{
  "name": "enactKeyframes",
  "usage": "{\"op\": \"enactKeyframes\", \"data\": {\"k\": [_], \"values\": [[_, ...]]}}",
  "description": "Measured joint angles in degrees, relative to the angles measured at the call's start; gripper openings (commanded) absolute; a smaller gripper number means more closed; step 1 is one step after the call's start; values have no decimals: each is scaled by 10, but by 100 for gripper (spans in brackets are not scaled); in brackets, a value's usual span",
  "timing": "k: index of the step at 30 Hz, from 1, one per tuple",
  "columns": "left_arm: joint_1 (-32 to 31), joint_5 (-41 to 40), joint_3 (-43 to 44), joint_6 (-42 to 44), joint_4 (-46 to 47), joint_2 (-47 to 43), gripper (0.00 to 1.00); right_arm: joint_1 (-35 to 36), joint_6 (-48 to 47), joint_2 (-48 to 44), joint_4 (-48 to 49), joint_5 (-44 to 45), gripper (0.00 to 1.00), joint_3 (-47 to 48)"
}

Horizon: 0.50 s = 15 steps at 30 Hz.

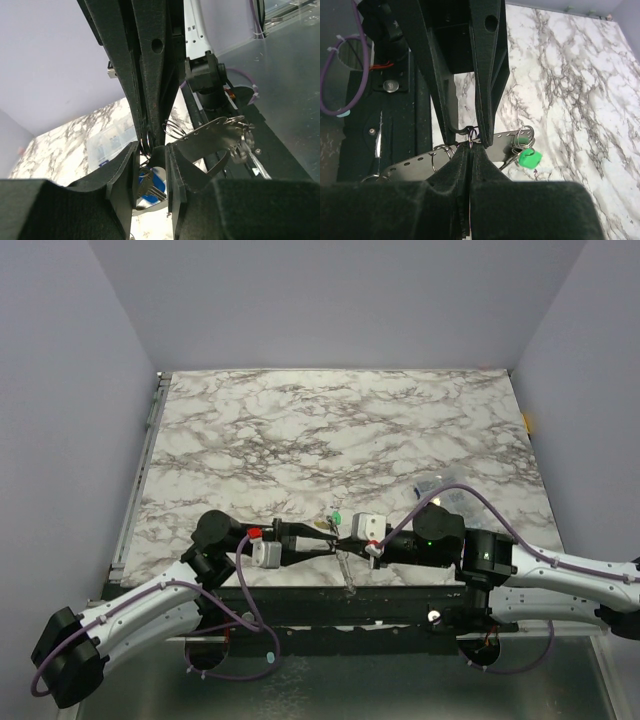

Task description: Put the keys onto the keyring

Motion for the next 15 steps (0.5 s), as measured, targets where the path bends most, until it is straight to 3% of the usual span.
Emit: {"op": "enactKeyframes", "data": {"k": [5, 15], "values": [[0, 7, 0, -9, -4, 2, 20, 0, -7, 6, -28, -14, 1, 11], [-5, 5, 0, -12, 1, 1, 19, 0, -32, -11, -38, -29, 1, 7]]}}
